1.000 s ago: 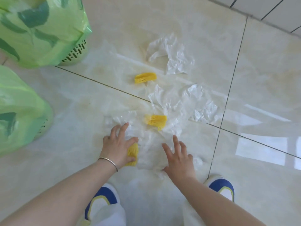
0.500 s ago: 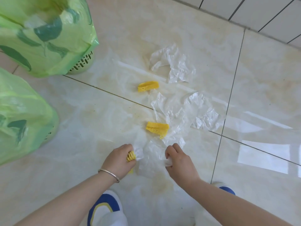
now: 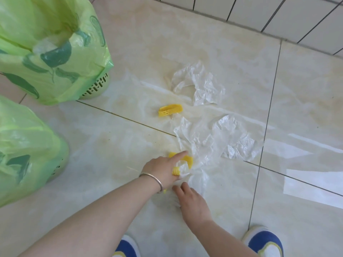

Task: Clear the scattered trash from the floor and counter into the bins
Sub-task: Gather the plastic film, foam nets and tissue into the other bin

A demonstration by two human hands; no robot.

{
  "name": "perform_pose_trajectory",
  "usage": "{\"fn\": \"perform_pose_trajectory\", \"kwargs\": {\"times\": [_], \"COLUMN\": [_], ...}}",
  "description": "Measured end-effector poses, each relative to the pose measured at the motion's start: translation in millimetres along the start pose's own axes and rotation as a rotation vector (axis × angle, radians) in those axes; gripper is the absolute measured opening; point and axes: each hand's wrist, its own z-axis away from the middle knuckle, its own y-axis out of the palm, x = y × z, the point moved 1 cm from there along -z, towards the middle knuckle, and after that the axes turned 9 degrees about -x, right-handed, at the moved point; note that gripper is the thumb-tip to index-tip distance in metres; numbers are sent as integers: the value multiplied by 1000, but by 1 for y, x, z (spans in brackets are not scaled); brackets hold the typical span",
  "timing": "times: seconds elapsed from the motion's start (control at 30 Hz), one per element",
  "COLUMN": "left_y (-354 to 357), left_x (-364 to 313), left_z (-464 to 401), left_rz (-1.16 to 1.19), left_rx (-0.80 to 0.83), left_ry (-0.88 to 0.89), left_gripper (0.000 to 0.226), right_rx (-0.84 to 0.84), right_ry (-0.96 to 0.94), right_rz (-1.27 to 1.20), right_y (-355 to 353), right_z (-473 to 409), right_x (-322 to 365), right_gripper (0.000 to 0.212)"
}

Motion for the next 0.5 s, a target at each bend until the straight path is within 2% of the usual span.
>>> {"fn": "perform_pose_trajectory", "kwargs": {"times": [0.1,0.13,0.23,0.27,0.33,0.37,0.4,0.5], "left_y": [15,18,24,26,27,26,23,7], "left_x": [-6,-6,-3,-2,3,4,5,2], "left_z": [-12,-14,-14,-12,-8,-6,-3,8], "left_rz": [-101,-119,-185,-187,-147,-111,-72,46], "left_rx": [41,31,-4,-1,4,-7,-25,-98], "left_ry": [-6,4,12,-9,-74,-103,-129,-151], "left_gripper": [62,57,46,46,48,49,49,48], "right_rx": [32,46,120,175,324,297,276,355], "right_ry": [1,-19,-58,-43,-28,-88,-94,-41], "right_rz": [-19,-15,38,43,64,68,36,-124], "right_y": [10,12,14,13,1,-5,-15,-32], "right_z": [7,10,16,18,20,22,19,12], "right_x": [-4,-6,-14,-14,-11,-11,-9,-4], "right_gripper": [80,76,41,40,58,57,47,23]}}
